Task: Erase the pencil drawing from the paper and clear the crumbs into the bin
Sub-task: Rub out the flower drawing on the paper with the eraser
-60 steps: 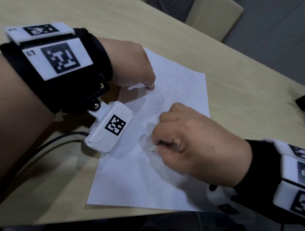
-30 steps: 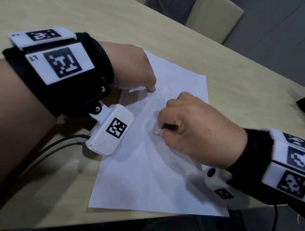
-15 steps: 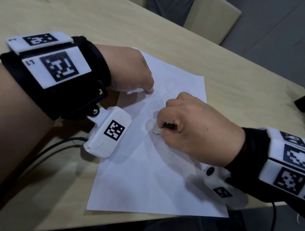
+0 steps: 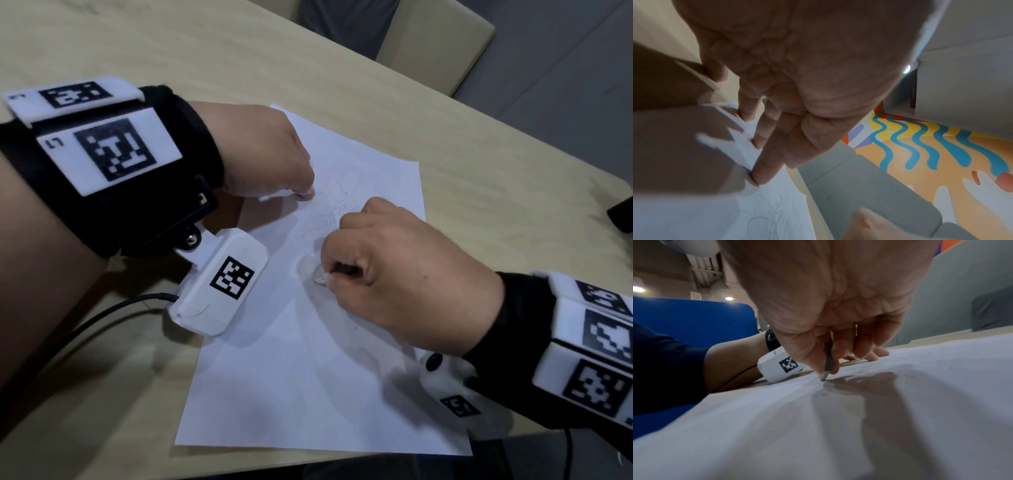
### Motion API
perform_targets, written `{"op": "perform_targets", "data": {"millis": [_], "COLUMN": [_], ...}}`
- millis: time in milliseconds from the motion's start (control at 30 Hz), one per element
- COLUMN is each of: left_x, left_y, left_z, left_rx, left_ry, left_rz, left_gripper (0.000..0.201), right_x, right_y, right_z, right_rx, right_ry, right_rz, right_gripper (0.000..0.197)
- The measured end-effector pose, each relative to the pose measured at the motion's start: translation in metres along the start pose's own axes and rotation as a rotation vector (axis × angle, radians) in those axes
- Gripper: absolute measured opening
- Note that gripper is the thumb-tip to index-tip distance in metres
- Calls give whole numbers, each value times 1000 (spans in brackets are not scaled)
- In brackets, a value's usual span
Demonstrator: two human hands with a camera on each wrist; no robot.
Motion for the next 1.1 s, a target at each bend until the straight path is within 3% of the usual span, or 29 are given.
{"op": "perform_targets", "data": {"millis": [133,267,367,533,667,833,1000,1100], "left_x": [1,0,-2,-2,-6,-4,-4,-3], "left_y": [0,0,0,0,1,1,1,1], "left_z": [-1,-2,-2,-1,1,0,3,1], "left_rx": [-18,-17,-26,-23,-32,-32,16,22], "left_ry": [3,-6,-10,1,5,-5,-30,-30], "left_rz": [2,3,-3,-2,-16,-7,-19,-8], "left_gripper": [27,24,17,24,30,26,36,35], "right_x": [-2,0,-3,1,-4,-6,-13,-13], "right_y": [-1,4,3,6,6,24,18,15], "right_z": [-5,2,-4,3,-4,12,11,12], "right_rx": [1,-11,25,-2,48,157,202,156], "right_ry": [31,-36,14,-36,32,-84,-123,-101], "right_rz": [-24,-1,-35,6,-47,17,-134,-119], "right_gripper": [12,13,12,14,20,24,11,10]}}
Point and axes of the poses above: each hand's wrist, its own x-axis towards the middle knuckle, its own y-axis out of the back of the hand, z = x × y, the point moved 2 cm from there along x, towards the middle knuckle, and after that the axes turned 3 degrees about z, right-handed, at the moved point
